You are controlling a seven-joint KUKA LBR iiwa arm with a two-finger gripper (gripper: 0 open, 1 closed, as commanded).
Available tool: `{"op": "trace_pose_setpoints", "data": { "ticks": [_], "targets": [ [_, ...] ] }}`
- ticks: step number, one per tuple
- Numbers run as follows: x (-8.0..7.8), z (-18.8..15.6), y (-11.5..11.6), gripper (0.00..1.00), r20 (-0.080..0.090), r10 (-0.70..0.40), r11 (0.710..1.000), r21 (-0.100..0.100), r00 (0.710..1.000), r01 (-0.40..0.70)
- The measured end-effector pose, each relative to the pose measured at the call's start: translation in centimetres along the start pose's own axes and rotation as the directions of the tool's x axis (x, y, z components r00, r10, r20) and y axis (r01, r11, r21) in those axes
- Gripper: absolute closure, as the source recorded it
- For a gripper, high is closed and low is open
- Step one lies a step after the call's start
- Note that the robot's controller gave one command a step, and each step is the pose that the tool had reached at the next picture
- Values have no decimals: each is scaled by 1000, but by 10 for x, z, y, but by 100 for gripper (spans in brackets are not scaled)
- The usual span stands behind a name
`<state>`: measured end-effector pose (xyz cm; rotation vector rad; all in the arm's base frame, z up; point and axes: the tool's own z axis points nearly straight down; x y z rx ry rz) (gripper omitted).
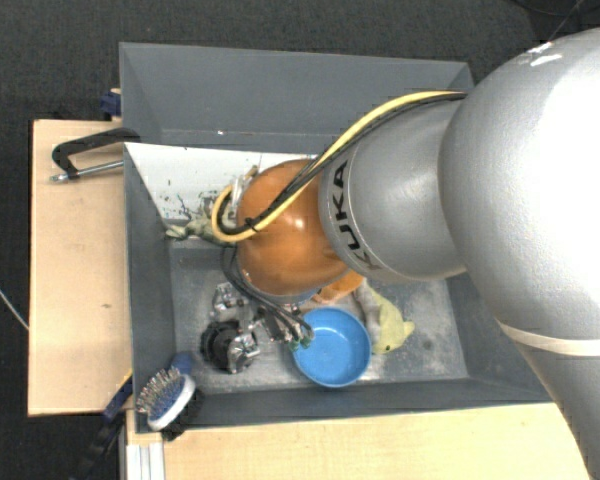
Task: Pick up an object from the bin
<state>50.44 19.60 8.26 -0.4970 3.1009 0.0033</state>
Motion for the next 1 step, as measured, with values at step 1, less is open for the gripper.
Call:
{"op": "trace_pose_setpoints", "data": {
  "ticks": [1],
  "targets": [
    [-5,-177,-10,100,13,-257,966,4,966,257]
  ]
}}
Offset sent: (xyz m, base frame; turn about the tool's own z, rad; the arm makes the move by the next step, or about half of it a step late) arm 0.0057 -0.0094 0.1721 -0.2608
